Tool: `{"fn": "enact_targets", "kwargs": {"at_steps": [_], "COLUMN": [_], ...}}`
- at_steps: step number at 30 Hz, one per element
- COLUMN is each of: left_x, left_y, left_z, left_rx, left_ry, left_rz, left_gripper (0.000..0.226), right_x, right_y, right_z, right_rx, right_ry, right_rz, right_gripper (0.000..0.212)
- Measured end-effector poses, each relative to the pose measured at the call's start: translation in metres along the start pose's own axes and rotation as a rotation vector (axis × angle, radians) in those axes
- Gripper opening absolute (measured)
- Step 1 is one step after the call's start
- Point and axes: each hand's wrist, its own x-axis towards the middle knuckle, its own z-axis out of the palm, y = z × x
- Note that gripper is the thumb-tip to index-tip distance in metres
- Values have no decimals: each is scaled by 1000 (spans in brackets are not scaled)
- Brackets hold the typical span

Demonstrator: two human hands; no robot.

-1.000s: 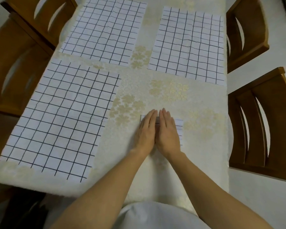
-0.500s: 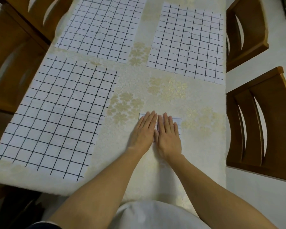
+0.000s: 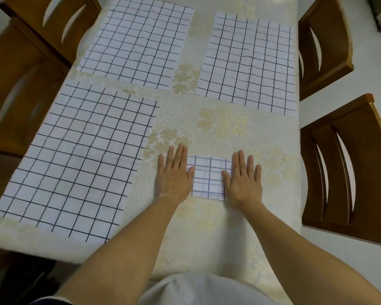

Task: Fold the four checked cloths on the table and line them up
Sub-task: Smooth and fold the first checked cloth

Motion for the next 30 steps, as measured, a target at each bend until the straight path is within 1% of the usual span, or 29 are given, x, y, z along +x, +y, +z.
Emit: {"fn": "enact_targets", "kwargs": {"at_steps": [2,3,5,6,7,8,10,12,14,17,21,25,27,29,30], "left_x": [-1,-3,-9,-12,-14,-16,-14,-13,-12,-11,-10,-12,-14,-11,-7], "left_y": [1,4,20,30,37,42,43,37,32,28,11,-12,-14,-4,5], "left_z": [-5,-9,-11,-10,-8,-6,0,8,15,12,6,3,-1,-12,-16], "left_rx": [-29,-65,-101,-113,-140,-181,-234,-150,-30,-14,-19,-33,-76,-194,-231], "left_ry": [40,93,190,205,192,159,68,-3,13,31,30,21,39,143,182], "left_rz": [-6,22,148,219,267,273,233,205,182,149,93,31,1,-28,4], "left_gripper": [69,68,66,66,65,64,60,58,60,61,61,59,62,61,59], "right_x": [0,-3,-10,-13,-16,-17,-17,-16,-14,-12,-10,-5,-3,-2,0], "right_y": [-5,-13,-36,-49,-61,-69,-73,-64,-53,-36,-12,6,0,-20,-33], "right_z": [-6,-10,-13,-11,-9,-6,4,13,20,16,8,3,-5,-13,-14], "right_rx": [9,21,89,154,230,310,423,341,175,74,30,77,123,117,105], "right_ry": [26,79,184,196,184,156,73,35,43,50,50,5,25,115,151], "right_rz": [23,6,-98,-166,-219,-230,-202,-204,-215,-165,-51,23,54,2,-57], "right_gripper": [73,71,63,60,58,56,54,58,63,64,63,66,67,63,61]}}
